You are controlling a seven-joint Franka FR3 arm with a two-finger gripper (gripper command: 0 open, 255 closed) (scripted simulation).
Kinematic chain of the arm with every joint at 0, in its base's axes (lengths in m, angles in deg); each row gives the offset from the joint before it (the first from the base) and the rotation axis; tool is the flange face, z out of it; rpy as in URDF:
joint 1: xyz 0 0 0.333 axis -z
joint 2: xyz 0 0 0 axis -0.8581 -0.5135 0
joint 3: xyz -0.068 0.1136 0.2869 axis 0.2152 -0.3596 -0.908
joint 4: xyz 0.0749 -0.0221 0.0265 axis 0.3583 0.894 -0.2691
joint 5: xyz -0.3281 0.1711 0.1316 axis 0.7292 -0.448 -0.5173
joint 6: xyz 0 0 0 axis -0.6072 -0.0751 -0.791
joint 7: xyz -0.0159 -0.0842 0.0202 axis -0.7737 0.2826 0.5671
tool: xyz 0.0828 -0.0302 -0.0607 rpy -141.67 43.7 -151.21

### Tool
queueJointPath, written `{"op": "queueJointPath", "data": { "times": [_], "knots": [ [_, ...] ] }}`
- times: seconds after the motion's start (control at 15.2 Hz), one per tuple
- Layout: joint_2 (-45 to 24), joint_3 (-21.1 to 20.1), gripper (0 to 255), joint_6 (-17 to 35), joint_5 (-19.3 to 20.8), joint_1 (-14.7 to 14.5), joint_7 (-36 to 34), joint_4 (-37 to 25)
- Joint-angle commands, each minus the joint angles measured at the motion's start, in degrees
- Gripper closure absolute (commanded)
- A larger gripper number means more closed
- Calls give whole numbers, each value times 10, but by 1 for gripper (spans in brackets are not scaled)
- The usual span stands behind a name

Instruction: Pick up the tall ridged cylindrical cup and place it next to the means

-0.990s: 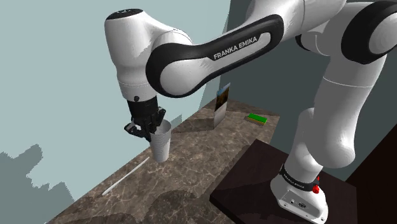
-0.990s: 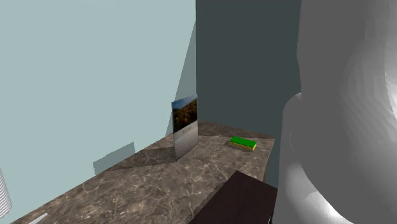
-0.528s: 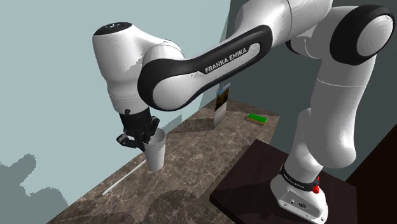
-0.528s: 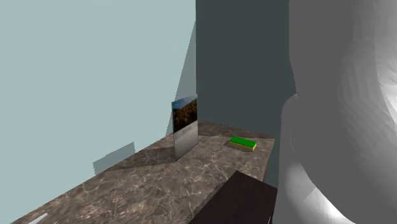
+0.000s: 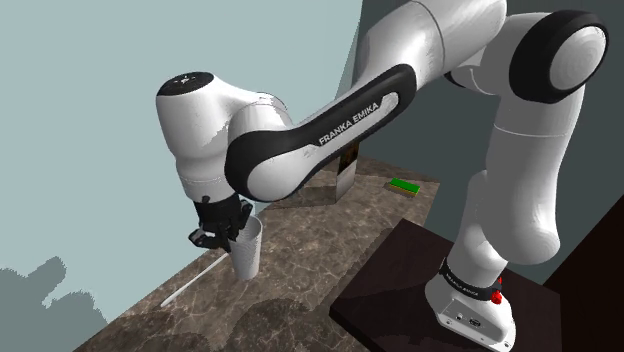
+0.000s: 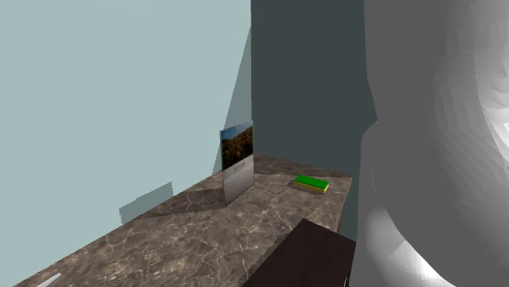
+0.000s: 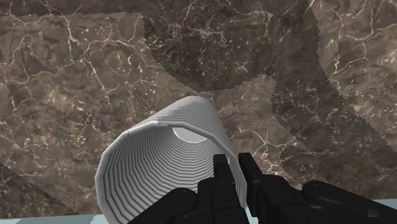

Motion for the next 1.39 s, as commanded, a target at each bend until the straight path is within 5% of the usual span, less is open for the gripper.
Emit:
{"op": "queueJointPath", "data": {
  "times": [0.0,1.32],
  "knots": [
    [-7,1,255,14,5,0,-4,8],
    [-91,22,255,137,65,-13,-56,60]
  ]
}}
